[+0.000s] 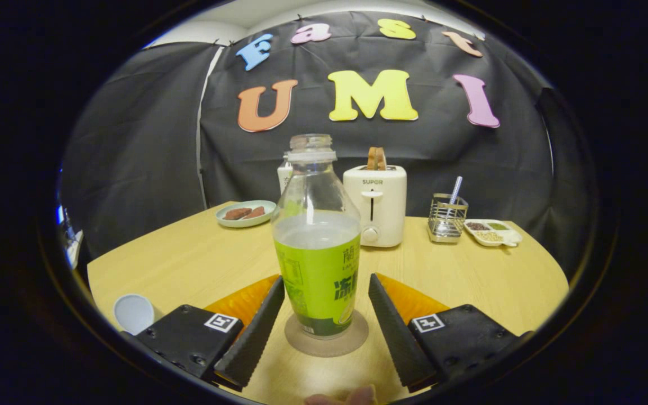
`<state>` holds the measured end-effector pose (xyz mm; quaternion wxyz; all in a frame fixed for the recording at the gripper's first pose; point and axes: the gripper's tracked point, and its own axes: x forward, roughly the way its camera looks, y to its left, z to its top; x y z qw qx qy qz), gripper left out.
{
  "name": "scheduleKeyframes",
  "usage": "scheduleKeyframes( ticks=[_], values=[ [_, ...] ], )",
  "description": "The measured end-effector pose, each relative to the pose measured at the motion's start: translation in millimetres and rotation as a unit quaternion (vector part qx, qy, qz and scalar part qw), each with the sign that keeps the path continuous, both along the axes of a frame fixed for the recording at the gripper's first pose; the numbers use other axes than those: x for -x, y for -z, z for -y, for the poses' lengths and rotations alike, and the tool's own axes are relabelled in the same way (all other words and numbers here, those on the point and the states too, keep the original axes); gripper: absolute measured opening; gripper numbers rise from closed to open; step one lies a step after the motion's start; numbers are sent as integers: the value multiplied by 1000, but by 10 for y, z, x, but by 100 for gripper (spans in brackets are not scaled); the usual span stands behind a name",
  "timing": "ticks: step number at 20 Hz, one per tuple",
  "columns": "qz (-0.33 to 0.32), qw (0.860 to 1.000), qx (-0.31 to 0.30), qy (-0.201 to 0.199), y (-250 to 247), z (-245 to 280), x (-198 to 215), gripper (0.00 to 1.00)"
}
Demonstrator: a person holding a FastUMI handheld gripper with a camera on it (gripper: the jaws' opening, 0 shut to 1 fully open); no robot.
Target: Take the bottle from table, then pour the juice into the cup, finally place the bottle on the coaster
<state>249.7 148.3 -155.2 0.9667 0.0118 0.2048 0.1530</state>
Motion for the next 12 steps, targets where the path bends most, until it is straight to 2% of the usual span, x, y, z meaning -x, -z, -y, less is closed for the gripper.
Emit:
scheduleKeyframes(
  ticks=[2, 6, 12],
  values=[
    [4, 1000, 3, 9, -57, 57, 110, 100],
    [22, 999, 4, 25, -245, 190, 434, 100],
    [77, 992, 22, 92, -825, 593, 1227, 100]
  ],
)
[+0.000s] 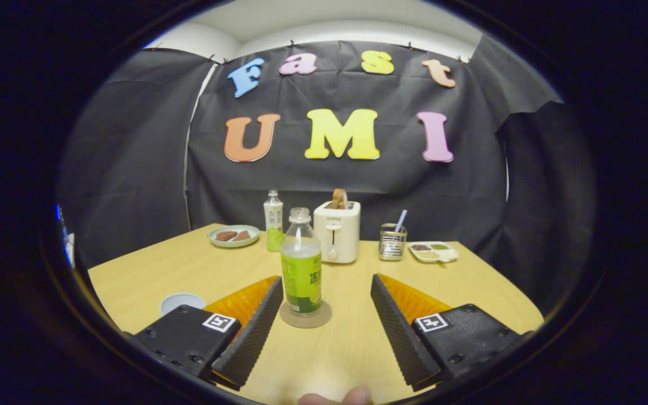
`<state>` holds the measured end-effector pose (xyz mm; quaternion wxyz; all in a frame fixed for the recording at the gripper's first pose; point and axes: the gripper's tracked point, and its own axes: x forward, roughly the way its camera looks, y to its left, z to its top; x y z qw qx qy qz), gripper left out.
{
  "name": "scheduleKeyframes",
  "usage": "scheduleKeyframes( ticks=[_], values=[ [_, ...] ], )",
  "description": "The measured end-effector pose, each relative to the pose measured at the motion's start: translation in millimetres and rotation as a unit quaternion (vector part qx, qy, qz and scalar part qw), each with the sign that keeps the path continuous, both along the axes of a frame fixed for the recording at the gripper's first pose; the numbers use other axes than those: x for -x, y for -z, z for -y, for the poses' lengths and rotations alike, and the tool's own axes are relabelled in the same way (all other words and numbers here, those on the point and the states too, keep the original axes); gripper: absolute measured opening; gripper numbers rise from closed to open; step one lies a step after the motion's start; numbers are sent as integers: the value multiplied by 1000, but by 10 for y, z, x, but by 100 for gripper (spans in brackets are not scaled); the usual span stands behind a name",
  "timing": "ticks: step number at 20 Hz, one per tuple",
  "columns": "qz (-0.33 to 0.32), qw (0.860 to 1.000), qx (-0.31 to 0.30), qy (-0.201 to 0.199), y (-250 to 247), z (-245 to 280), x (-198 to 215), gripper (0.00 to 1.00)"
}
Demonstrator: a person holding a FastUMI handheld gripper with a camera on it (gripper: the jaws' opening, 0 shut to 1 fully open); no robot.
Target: Take the bottle from table, then pour the juice into the cup, finally place the bottle on the coaster
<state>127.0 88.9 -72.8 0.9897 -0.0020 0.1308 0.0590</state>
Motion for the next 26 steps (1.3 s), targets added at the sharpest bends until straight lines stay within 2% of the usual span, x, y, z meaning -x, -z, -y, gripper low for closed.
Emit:
scheduleKeyframes(
  ticks=[7, 13, 20, 26],
  values=[
    [48, 998, 14, 36, -566, 389, 1070, 100],
    [69, 996, -1, 48, -692, 595, 1784, 100],
    [93, 993, -18, 70, -709, 693, 2196, 100],
    [119, 991, -4, 65, -774, 595, 2362, 100]
  ],
)
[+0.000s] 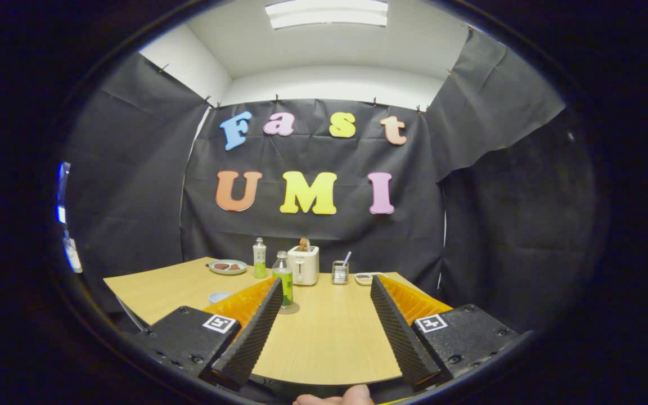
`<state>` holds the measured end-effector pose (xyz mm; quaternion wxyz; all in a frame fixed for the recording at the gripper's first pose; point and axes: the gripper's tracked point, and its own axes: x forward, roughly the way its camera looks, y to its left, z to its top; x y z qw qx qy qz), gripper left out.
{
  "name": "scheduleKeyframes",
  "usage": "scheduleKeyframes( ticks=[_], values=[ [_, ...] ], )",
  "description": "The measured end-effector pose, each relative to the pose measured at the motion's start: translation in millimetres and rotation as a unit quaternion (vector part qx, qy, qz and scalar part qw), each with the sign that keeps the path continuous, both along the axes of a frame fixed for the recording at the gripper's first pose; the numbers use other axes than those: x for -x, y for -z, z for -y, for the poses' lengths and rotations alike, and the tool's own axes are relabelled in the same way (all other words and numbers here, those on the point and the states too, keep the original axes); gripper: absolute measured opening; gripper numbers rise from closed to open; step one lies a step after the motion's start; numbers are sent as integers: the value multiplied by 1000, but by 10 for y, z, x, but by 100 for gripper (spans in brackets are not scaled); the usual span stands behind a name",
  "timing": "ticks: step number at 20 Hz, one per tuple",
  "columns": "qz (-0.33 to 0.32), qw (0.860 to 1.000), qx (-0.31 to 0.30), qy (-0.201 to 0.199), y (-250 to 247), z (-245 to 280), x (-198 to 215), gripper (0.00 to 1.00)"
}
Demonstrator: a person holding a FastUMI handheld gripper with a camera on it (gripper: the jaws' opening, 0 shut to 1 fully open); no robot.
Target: Take the bottle from table, then pour the juice into the cup, finally place the bottle on the coaster
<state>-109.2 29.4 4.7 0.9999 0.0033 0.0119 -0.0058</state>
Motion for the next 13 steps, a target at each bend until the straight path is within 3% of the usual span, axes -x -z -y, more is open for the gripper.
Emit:
scheduleKeyframes(
  ticks=[13],
  values=[
    [-21, 1000, -19, 11, 116, 13, 16, 100]
  ],
)
